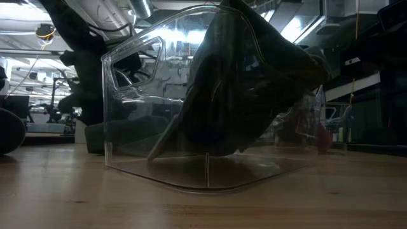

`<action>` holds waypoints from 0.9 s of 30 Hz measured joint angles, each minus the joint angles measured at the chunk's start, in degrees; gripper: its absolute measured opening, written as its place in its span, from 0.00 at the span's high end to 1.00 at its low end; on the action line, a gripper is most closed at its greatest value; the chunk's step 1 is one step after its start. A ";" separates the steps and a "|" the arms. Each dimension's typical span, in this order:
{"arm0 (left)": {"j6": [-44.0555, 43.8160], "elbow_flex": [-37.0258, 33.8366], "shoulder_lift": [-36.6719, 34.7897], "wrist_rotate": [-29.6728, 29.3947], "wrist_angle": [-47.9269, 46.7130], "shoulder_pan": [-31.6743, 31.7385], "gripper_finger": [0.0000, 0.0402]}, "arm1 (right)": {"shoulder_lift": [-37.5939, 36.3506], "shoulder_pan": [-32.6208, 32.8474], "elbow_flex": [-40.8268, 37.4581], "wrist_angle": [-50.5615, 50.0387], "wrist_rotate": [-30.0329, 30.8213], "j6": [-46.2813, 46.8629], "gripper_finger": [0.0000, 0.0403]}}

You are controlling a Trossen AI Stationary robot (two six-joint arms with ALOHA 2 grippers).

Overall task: Pick & Place hat
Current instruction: Put the black cap into the bottom transparent bin

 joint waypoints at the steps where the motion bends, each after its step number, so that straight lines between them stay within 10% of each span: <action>1: 0.34 0.00 0.61 0.34 0.09 0.00 0.48 | 0.01 0.00 0.00 0.02 0.00 0.07 0.91; 16: 1.30 0.07 3.40 3.35 1.62 0.00 0.72 | 0.00 0.02 0.00 0.02 0.02 0.03 0.91; 27: -24.28 0.04 2.75 4.44 1.03 0.04 0.91 | 0.00 0.02 0.00 0.00 0.00 0.15 0.91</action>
